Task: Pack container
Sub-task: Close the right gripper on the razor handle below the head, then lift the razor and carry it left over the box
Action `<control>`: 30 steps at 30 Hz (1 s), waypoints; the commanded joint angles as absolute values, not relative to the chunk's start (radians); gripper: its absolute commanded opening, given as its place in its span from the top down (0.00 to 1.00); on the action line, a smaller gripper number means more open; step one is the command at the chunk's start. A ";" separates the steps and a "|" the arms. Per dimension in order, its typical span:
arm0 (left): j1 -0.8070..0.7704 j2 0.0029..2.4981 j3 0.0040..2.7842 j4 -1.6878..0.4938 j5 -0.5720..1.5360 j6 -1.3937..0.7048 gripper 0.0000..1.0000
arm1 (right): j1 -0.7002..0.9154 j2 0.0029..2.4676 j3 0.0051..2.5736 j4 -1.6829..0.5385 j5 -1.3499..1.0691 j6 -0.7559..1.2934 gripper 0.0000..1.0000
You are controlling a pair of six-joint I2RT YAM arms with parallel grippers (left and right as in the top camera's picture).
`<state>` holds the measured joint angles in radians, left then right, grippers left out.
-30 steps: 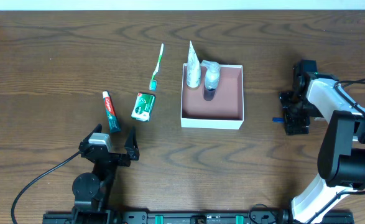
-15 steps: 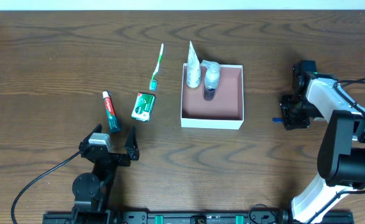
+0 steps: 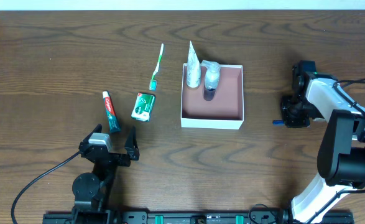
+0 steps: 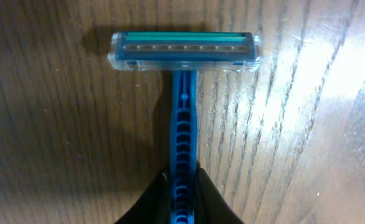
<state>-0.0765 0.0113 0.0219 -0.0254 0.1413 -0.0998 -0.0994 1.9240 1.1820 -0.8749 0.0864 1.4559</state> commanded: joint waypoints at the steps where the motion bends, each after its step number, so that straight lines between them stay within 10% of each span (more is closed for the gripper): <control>1: -0.073 0.012 0.004 -0.059 0.145 -0.086 0.02 | -0.090 1.966 1.164 -0.880 0.101 1.465 0.95; 30: -0.073 0.012 0.004 -0.059 0.145 -0.086 0.02 | 0.087 1.662 1.408 -0.926 -0.041 0.827 0.99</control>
<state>-0.0765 0.0113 0.0219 -0.0254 0.1417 -0.0998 0.0410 1.7039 1.3827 -0.9367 0.0113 0.9619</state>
